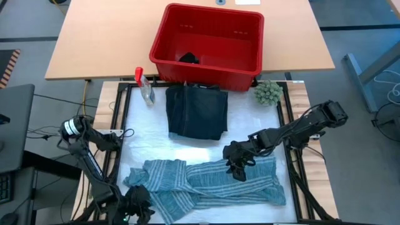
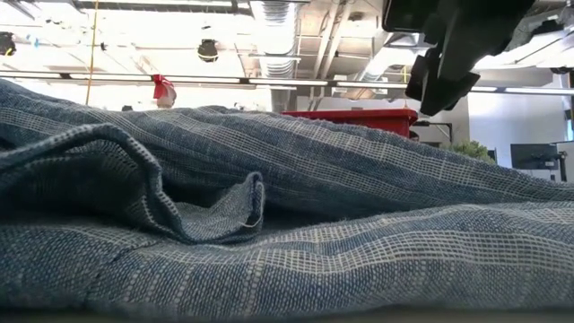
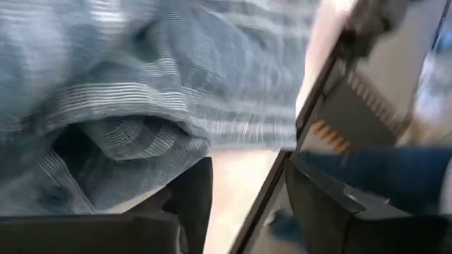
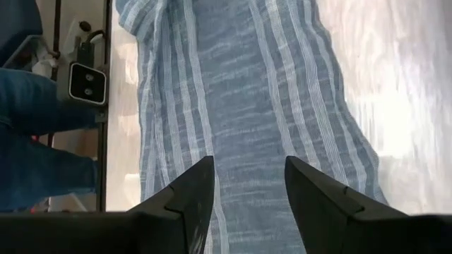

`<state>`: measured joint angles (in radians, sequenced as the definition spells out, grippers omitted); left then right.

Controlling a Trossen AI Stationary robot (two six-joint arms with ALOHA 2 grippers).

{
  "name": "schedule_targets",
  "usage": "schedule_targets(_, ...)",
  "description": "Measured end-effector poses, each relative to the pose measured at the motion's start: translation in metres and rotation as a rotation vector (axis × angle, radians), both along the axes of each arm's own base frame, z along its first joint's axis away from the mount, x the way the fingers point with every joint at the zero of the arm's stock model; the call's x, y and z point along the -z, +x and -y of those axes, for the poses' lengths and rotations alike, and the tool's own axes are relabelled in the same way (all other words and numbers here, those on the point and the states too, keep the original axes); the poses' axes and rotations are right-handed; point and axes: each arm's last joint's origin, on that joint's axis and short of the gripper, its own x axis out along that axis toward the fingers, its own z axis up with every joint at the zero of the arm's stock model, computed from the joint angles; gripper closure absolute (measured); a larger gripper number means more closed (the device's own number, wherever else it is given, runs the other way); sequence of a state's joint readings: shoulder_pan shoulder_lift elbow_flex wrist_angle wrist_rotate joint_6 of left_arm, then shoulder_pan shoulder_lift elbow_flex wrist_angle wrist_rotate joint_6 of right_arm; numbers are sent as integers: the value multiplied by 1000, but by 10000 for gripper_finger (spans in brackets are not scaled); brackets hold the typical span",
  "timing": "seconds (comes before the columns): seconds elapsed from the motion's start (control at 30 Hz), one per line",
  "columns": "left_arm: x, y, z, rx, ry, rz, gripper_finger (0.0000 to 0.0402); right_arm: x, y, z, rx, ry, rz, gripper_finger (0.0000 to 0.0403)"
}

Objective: Fold Laundry from Bin
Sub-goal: Fold the blue long sleeve on the table

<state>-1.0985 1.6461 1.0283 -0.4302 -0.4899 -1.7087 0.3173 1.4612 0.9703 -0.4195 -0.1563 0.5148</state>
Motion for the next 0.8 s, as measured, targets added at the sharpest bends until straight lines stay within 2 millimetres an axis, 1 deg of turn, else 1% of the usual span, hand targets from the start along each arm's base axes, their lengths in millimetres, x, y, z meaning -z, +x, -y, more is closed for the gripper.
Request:
schedule_targets(0.07, -3, 0, 0, 99, 67, -10, 247, 1, -1, 0, -2, -2, -10, 205)
schedule_targets(0.17, 1, 0, -2, 226, 152, -56, 261, 2, -3, 0, -6, -8, -33, 205)
schedule_targets(0.43, 16, 4, -15, 448, 489, -94, 263, 2, -4, 0, -4, -5, -43, 205)
schedule_targets(0.57, 17, 4, -16, 601, 548, -103, 262, 2, -4, -1, -11, 8, -51, 205)
schedule_targets(0.7, 18, 1, -14, 759, 560, -121, 262, 2, -4, -1, -6, 17, -58, 205)
schedule_targets(0.8, 18, 1, -13, 835, 601, -108, 262, 2, -4, -1, 2, 22, -62, 205)
